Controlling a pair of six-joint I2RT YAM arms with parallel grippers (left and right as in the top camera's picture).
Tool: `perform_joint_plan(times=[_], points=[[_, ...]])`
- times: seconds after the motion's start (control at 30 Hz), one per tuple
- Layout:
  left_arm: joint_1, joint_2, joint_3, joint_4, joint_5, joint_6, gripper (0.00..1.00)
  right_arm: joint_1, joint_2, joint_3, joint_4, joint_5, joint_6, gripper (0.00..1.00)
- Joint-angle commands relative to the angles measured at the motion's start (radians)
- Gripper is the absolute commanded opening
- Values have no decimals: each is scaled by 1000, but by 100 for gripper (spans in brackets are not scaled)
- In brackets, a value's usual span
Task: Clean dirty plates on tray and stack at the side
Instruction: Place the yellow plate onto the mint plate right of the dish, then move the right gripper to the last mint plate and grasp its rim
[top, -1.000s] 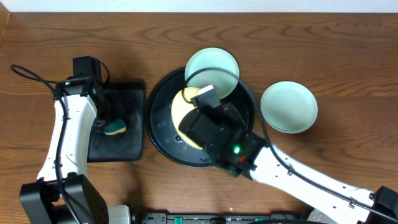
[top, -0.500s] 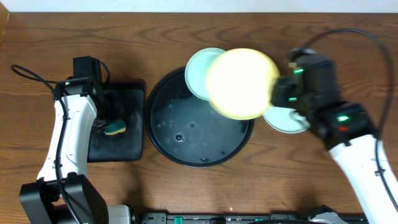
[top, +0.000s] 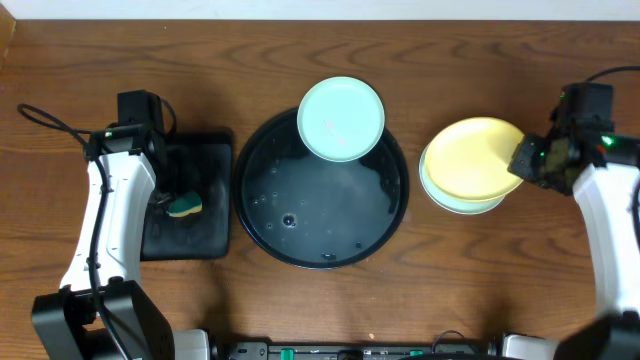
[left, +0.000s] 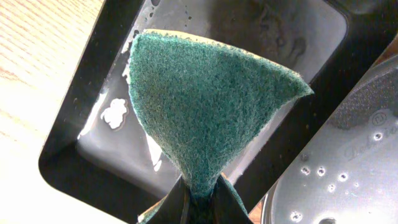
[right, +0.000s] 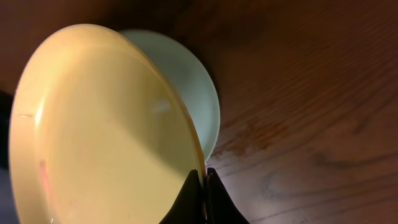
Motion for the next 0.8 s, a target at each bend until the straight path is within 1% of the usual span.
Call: perform_joint_plan(times=[0.0, 0.17, 0.27, 0.3, 0.33, 0.37, 0.4, 0.47, 0.53, 0.63, 0.77], points=[[4, -1, 14, 1, -5, -6, 8, -6, 90, -5, 14, 6, -55, 1], [4, -1, 14, 1, -5, -6, 8, -6, 187, -5, 43, 6, -64, 1], [5, -1, 14, 2, -5, -6, 8, -6, 201, -5, 53, 6, -65, 2], [5, -1, 14, 2, -5, -6, 8, -6, 201, -5, 61, 6, -65, 9], [4, -1, 14, 2, -5, -6, 8, -6, 200, -2, 71, 6, -65, 18], [4, -1, 14, 2, -5, -6, 8, -6, 200, 3, 76, 1, -65, 29], [5, -1, 14, 2, -5, -6, 8, -6, 200, 13, 80, -14, -66, 35], [4, -1, 14, 2, -5, -6, 8, -5, 200, 35, 91, -110, -124, 43], [4, -1, 14, 2, -5, -6, 8, -4, 200, 69, 93, -238, -185, 49], [4, -1, 14, 3, -5, -6, 8, 27, 200, 158, 102, -380, -211, 55], [4, -1, 14, 6, -5, -6, 8, 118, 218, 264, 126, -393, -211, 57]])
